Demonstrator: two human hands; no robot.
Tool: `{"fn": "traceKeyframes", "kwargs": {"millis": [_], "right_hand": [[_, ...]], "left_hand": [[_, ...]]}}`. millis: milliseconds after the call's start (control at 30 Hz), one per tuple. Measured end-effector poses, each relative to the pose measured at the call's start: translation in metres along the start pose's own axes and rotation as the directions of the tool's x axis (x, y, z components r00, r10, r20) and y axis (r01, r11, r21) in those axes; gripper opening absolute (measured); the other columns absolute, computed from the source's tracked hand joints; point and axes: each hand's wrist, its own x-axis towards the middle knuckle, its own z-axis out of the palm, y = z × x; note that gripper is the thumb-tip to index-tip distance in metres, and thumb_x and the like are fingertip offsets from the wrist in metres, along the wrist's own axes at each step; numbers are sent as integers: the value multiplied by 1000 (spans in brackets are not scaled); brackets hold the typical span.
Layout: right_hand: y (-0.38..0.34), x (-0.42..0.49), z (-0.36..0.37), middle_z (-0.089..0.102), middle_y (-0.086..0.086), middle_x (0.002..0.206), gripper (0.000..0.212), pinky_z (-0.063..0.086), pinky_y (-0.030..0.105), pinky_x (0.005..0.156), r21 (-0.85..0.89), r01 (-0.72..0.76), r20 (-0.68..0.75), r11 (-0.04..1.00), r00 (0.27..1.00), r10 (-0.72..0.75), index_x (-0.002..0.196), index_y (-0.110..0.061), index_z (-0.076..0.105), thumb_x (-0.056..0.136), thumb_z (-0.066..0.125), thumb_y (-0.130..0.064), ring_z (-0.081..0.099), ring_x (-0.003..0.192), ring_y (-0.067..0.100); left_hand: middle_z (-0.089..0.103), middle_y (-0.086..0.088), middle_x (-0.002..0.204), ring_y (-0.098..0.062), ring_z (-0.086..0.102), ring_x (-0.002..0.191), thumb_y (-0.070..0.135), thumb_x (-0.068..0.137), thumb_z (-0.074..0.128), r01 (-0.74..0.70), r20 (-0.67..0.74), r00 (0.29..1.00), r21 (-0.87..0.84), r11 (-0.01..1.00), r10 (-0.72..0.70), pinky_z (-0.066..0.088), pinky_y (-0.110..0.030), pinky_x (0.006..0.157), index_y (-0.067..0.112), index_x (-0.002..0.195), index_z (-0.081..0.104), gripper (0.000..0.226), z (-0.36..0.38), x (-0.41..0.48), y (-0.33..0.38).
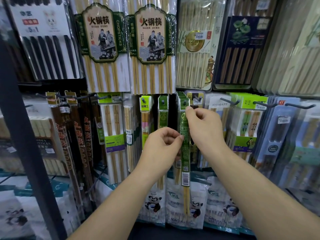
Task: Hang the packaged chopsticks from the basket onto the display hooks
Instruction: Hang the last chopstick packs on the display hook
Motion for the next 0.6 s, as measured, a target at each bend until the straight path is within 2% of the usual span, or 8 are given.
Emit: {"fn": "traceKeyframes", "kwargs": {"millis": [133,167,267,300,400,467,533,600], "right_hand": [[14,-5,-2,46,-13,47,52,31,15,46,-99,17,1,995,1000,-17,56,-22,46,101,55,-48,45,48,3],[17,-7,-3,51,-15,49,49,32,16,49,-105,8,5,994,1000,-7,60,-22,52,99,56,-50,47,50,1],[30,-15,-5,59,-12,57,41,39,26,55,-93,-9,25,996,1000,12,69,-22,62,97,58,-50,51,53,3],[33,-17,-7,61,-9,60,39,41,27,56,-90,-16,31,996,999,19,70,-23,64,98,59,-50,52,53,3],[44,-23,-10,62,-12,65,30,41,25,58,-65,-37,44,997,998,40,80,-25,63,100,56,-46,53,58,0],[50,-27,-10,62,-19,73,19,41,21,63,-22,-58,78,998,995,59,90,-31,60,103,53,-42,56,67,-7],[58,-31,-8,61,-23,92,11,39,16,71,11,-95,150,995,984,92,100,-39,56,106,47,-41,55,81,-18],[66,-35,-6,56,-33,108,18,36,9,77,42,-154,233,987,962,140,119,-41,53,108,40,-44,49,93,-29]], "left_hand": [[76,0,75,-13,75,70,14,98,65,26,20,999,159,987,-30,64,-42,70,24,96,68,10,-1,0,-10],[75,3,77,-9,74,72,16,98,65,10,23,1000,234,972,-16,64,-38,73,24,100,68,9,-2,-3,-13],[70,17,85,5,67,80,27,98,64,-80,40,997,455,887,70,56,-12,69,26,114,67,16,-4,-15,-16],[69,19,90,5,66,84,29,99,62,-108,45,994,482,870,98,55,-12,72,27,119,66,20,-4,-20,-16],[69,12,117,-3,65,103,35,104,54,-134,34,990,483,865,134,57,-31,93,24,135,57,34,3,-32,-14],[61,5,139,-10,60,121,41,106,47,-105,32,994,473,875,102,51,-35,104,24,149,45,47,10,-36,-16],[59,-1,144,-17,58,126,46,107,42,-55,31,998,461,885,46,49,-38,105,25,157,33,55,17,-35,-19],[62,-4,138,-18,61,118,48,107,38,10,16,1000,432,902,-18,51,-36,96,25,160,24,59,24,-34,-20]]}}
